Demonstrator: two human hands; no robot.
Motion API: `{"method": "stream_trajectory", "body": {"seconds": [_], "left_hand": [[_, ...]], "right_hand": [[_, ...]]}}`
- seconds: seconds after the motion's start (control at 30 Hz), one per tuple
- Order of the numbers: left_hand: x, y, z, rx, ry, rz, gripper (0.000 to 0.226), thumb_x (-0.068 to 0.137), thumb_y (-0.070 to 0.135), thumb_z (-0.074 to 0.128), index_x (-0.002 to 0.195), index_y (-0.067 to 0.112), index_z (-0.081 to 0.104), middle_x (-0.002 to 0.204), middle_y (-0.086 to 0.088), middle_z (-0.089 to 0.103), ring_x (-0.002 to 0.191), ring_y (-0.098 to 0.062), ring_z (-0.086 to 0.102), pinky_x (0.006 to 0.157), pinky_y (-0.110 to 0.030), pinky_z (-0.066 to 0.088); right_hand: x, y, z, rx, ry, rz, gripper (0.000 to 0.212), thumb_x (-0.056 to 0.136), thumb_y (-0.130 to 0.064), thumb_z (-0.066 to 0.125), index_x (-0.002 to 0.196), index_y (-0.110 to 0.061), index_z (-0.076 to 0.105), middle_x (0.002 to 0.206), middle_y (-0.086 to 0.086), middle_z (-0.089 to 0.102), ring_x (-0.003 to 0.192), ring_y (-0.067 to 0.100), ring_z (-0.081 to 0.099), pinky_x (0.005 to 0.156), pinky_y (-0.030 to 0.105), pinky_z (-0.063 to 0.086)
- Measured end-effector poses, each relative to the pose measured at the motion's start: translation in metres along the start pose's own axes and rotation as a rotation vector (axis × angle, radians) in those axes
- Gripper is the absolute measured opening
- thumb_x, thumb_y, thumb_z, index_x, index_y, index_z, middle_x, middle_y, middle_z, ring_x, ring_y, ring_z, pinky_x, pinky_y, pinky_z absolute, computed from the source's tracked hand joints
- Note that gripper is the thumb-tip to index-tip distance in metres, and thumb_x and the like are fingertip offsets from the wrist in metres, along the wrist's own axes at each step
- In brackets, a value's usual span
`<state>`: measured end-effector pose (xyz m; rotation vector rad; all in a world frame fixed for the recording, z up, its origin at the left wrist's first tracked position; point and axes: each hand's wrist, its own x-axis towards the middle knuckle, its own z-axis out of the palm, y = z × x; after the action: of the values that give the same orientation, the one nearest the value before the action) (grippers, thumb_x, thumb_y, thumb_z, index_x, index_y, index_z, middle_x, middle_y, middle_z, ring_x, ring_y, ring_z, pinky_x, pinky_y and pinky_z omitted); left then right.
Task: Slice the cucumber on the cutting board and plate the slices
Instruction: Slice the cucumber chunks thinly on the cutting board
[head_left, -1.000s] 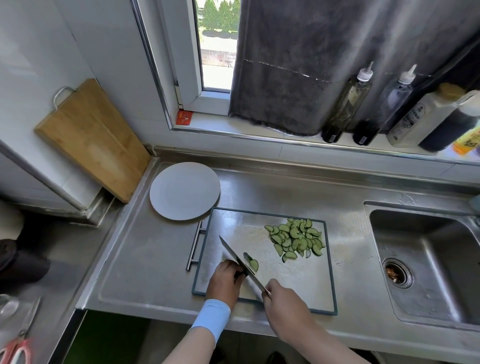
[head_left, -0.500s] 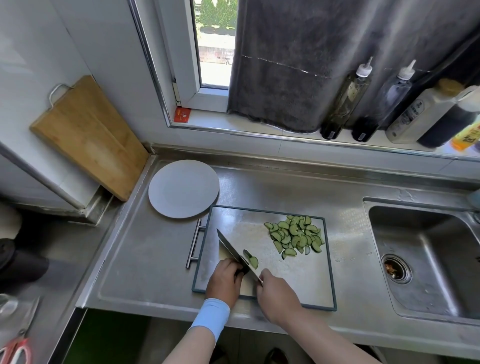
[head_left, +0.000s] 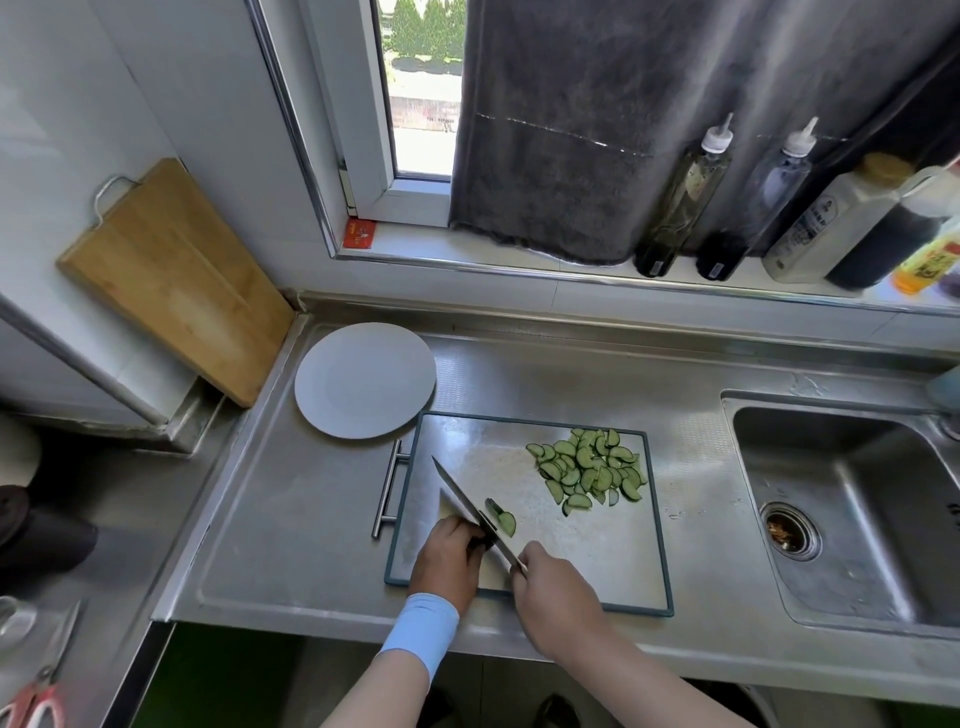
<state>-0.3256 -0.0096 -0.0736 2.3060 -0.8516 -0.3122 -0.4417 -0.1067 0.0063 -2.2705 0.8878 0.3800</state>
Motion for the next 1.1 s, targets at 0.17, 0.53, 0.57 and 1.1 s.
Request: {"method": "stream_trajectory", "body": {"seconds": [0.17,0.53,0.57,1.1], "left_hand": [[0.001,-0.001,0.000,0.021,-0.013,-0.030,0.007,0.082,0.015,0.067,0.087,0.019,0.070,0.093,0.003,0.063,0.089,-0.013,0.056,0.077,-0.015,0.040],[0.001,0.002,-0.002,0.014,-0.015,-0.048,0.006,0.081,0.015,0.068,0.085,0.019,0.069,0.092,0.005,0.063,0.087,-0.010,0.054,0.077,-0.013,0.037],[0.001,0.002,-0.002,0.013,-0.018,-0.048,0.007,0.081,0.014,0.068,0.085,0.019,0.068,0.092,0.005,0.062,0.087,-0.009,0.054,0.077,-0.013,0.037],[0.001,0.001,-0.002,-0.012,-0.004,-0.045,0.007,0.078,0.014,0.071,0.083,0.020,0.069,0.089,0.007,0.061,0.083,-0.008,0.055,0.072,-0.014,0.042]], "right_hand": [[-0.011,0.006,-0.002,-0.032,-0.004,-0.011,0.014,0.102,-0.034,0.035,0.100,-0.024,0.045,0.081,-0.004,0.057,0.070,0.016,0.050,0.055,0.032,0.034],[-0.002,0.002,0.003,-0.054,-0.042,0.014,0.011,0.102,-0.028,0.034,0.099,-0.022,0.043,0.082,0.000,0.058,0.070,0.020,0.052,0.054,0.032,0.034],[0.001,0.001,0.004,-0.051,-0.051,0.016,0.011,0.101,-0.027,0.034,0.100,-0.021,0.043,0.082,0.000,0.057,0.072,0.021,0.052,0.055,0.033,0.034],[0.006,-0.003,-0.002,-0.007,-0.036,0.007,0.015,0.101,-0.032,0.036,0.098,-0.022,0.046,0.086,-0.001,0.060,0.076,0.021,0.054,0.063,0.035,0.040]]}}
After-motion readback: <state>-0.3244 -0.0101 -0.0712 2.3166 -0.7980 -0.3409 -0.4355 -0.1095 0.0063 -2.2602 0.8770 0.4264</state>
